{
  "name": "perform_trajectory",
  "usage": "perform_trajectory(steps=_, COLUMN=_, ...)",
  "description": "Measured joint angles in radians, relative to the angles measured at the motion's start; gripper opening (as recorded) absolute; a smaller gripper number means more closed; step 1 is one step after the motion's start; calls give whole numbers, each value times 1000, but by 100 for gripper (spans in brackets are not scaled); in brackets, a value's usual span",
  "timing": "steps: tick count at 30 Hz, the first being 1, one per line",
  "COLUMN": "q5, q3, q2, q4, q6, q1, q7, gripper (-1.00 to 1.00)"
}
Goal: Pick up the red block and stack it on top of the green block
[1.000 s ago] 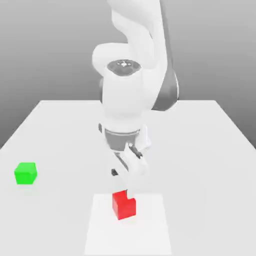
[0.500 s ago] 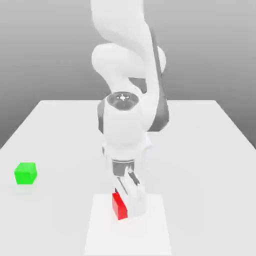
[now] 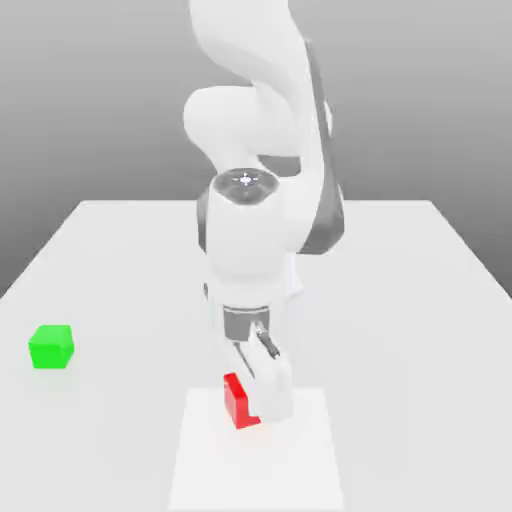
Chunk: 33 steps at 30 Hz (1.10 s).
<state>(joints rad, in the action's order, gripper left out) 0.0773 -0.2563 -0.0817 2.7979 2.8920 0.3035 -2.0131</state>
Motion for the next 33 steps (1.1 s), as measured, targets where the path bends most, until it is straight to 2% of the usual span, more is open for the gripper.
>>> perform_trajectory(steps=7, q5=-91, q3=-1, q2=102, q4=24, q6=-86, q1=-14, q7=70, gripper=-100)
perform_trajectory(steps=21, q5=-61, q3=324, q2=167, q4=-43, q6=-221, q1=561, q7=22, gripper=-100)
perform_trajectory(steps=24, q5=-66, q3=351, q2=112, q4=-53, q6=-174, q1=600, q7=22, gripper=-100)
perform_trajectory(steps=28, q5=-98, q3=331, q2=-19, q4=-59, q6=-50, q1=612, q7=45, gripper=-100)
perform_trajectory(steps=29, q5=-105, q3=327, q2=-41, q4=-59, q6=-29, q1=614, q7=50, gripper=100)
perform_trajectory(steps=33, q5=-105, q3=327, q2=-41, q4=-59, q6=-29, q1=614, q7=50, gripper=100)
